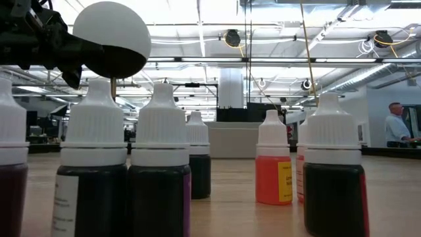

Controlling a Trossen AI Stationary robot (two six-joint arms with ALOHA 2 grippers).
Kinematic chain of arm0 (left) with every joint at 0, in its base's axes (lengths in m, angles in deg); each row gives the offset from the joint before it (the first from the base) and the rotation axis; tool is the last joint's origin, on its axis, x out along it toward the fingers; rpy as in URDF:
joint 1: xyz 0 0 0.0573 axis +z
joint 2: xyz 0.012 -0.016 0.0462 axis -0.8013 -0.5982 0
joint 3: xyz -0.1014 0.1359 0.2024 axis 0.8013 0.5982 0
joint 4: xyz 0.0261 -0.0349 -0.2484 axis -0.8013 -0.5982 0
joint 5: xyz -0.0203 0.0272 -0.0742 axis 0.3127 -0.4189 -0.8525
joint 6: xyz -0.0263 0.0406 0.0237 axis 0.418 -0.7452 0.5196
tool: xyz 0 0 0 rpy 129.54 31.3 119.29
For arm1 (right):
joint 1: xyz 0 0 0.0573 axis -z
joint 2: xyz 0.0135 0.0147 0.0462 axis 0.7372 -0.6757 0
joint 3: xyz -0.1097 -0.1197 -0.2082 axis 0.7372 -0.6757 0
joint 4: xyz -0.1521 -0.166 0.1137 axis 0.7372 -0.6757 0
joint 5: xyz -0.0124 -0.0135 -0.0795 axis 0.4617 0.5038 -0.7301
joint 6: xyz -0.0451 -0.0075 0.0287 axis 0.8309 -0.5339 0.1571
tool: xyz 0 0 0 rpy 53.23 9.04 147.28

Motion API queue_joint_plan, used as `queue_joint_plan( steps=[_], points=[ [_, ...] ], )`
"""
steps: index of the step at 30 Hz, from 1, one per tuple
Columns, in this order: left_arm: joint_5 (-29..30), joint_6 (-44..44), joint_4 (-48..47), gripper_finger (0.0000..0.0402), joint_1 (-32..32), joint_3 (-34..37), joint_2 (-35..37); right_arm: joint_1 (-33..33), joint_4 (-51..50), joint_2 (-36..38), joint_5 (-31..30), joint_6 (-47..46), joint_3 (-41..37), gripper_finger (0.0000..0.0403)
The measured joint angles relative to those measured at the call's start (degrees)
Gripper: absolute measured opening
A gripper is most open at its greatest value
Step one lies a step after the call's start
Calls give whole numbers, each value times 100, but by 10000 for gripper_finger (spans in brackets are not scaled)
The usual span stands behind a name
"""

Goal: Pick & Place food coloring
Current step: Put the large blue food coloring bottle into the gray bin

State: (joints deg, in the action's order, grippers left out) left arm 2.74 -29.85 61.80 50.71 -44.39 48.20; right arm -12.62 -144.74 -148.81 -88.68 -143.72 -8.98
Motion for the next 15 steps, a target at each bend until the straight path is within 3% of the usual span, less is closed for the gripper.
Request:
queue_joint_plan(
  steps=[15],
  points=[
    [0, -2, -2, 37, 0, 0, 0, 0, 423, 0, -23, 0, -362, 228]
  ],
)
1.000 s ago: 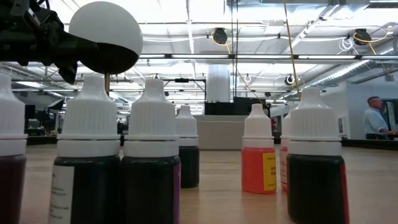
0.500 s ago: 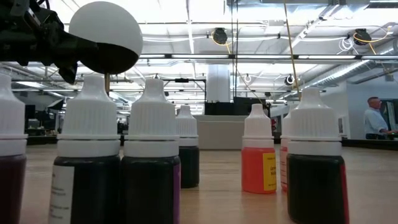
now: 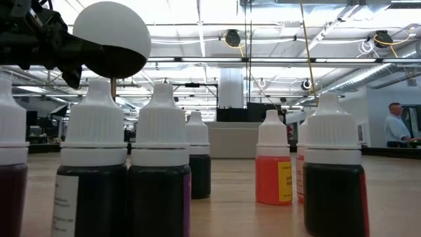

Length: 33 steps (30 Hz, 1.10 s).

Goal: Pick & Place food coloring
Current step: Put the large blue food coloring bottle into the gray bin

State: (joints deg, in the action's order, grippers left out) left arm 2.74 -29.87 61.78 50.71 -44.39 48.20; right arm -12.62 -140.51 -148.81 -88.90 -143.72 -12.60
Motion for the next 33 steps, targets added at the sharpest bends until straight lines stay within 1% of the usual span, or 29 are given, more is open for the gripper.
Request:
queue_joint_plan(
  steps=[5, 10, 21, 33],
  points=[
    [0, 0, 1, 37, 0, 0, 0, 0, 4, 0, -34, 0, -5, 225],
    [0, 0, 0, 37, 0, 0, 0, 0, 6, 0, -280, 18, -5, 214],
    [0, 0, 0, 37, 0, 0, 0, 0, 7, 0, -268, 3, -5, 189],
    [0, 0, 0, 37, 0, 0, 0, 0, 5, 0, -253, 2, -5, 135]
  ],
)
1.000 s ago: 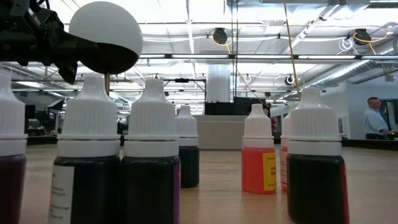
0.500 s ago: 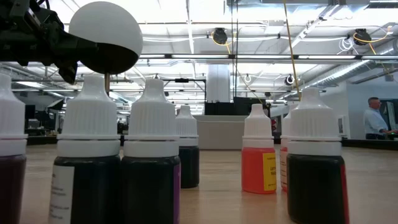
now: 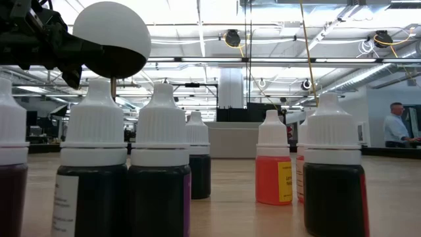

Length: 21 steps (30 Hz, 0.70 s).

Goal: Pick & Place food coloring
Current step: Put the large blue food coloring bottle into the gray bin

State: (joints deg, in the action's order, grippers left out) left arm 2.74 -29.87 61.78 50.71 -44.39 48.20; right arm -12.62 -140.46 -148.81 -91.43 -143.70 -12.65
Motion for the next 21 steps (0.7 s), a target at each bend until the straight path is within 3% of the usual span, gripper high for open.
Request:
queue_joint_plan(
  steps=[5, 21],
  points=[
    [0, -1, 0, 37, 0, 0, 0, 2, -16, 9, 260, -106, 4, 111],
    [0, -2, 0, 37, 0, 0, 0, -39, -716, 342, 793, -277, 0, 109]
  ],
)
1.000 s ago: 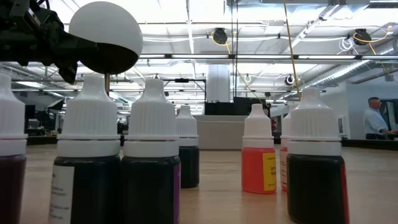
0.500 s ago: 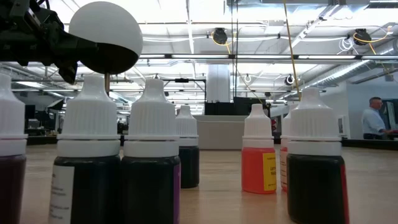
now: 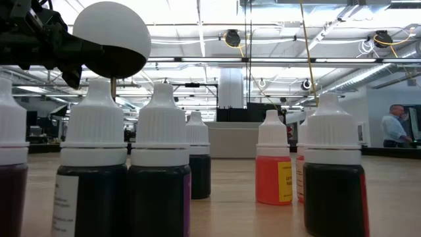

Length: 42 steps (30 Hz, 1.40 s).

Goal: Pick & Place food coloring
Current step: Put the large blue food coloring bottle into the gray bin

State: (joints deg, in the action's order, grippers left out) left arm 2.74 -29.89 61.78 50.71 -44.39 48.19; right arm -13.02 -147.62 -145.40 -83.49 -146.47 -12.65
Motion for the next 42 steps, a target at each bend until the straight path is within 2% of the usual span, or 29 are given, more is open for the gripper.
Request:
queue_joint_plan(
  steps=[13, 24, 31, 42],
  points=[
    [3, -153, 0, 37, 0, 0, 0, 284, -1416, 873, -289, 13, 0, 109],
    [4, -190, 0, 37, 0, 0, -2, 1082, -1822, 1662, -1225, 248, 0, 110],
    [6, -286, 0, 37, 0, 0, 0, 2111, -1721, 1714, -1286, 1100, 0, 110],
    [57, -441, 0, 37, 0, 0, -2, 3661, -625, 1691, -1283, 3135, 0, 110]
  ],
)
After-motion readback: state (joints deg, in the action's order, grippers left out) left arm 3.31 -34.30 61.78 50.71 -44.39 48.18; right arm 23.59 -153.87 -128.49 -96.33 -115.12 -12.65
